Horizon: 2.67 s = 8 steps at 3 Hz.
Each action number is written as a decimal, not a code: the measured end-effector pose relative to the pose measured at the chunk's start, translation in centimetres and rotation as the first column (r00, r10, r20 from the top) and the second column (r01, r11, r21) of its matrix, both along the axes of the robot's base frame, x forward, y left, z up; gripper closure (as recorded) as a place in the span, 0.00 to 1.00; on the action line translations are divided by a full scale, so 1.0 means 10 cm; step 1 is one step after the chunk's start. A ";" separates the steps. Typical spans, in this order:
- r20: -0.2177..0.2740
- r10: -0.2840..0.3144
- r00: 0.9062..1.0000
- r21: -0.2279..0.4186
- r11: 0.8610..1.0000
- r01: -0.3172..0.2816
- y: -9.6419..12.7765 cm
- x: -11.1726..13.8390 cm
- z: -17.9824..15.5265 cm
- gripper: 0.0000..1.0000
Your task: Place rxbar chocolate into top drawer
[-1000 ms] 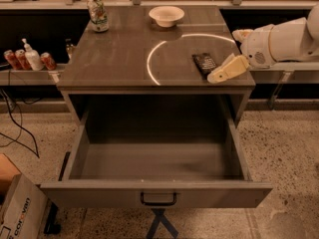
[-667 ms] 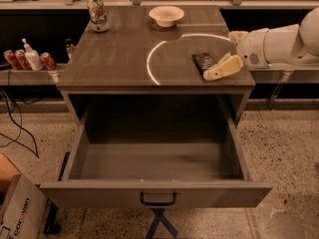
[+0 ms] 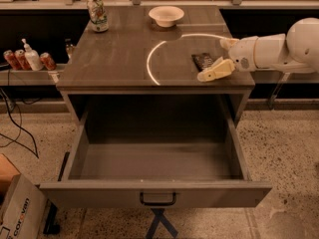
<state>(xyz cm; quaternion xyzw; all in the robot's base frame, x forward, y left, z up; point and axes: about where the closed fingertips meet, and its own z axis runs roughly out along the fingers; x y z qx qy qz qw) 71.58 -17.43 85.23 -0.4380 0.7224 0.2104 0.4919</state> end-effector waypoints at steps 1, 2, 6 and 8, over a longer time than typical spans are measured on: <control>-0.031 0.014 0.999 0.026 1.000 -0.013 0.07 0.03 -0.14 0.00; -0.059 0.023 0.998 0.053 0.998 -0.020 0.12 0.05 -0.25 0.19; 0.065 0.082 0.995 0.038 0.996 -0.085 0.18 -0.15 0.29 1.00; 0.154 0.204 0.967 -0.052 0.979 -0.198 0.47 -0.47 0.82 1.00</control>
Offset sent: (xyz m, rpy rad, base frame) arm 0.0053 0.0105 -0.0362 0.0843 0.0886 0.0208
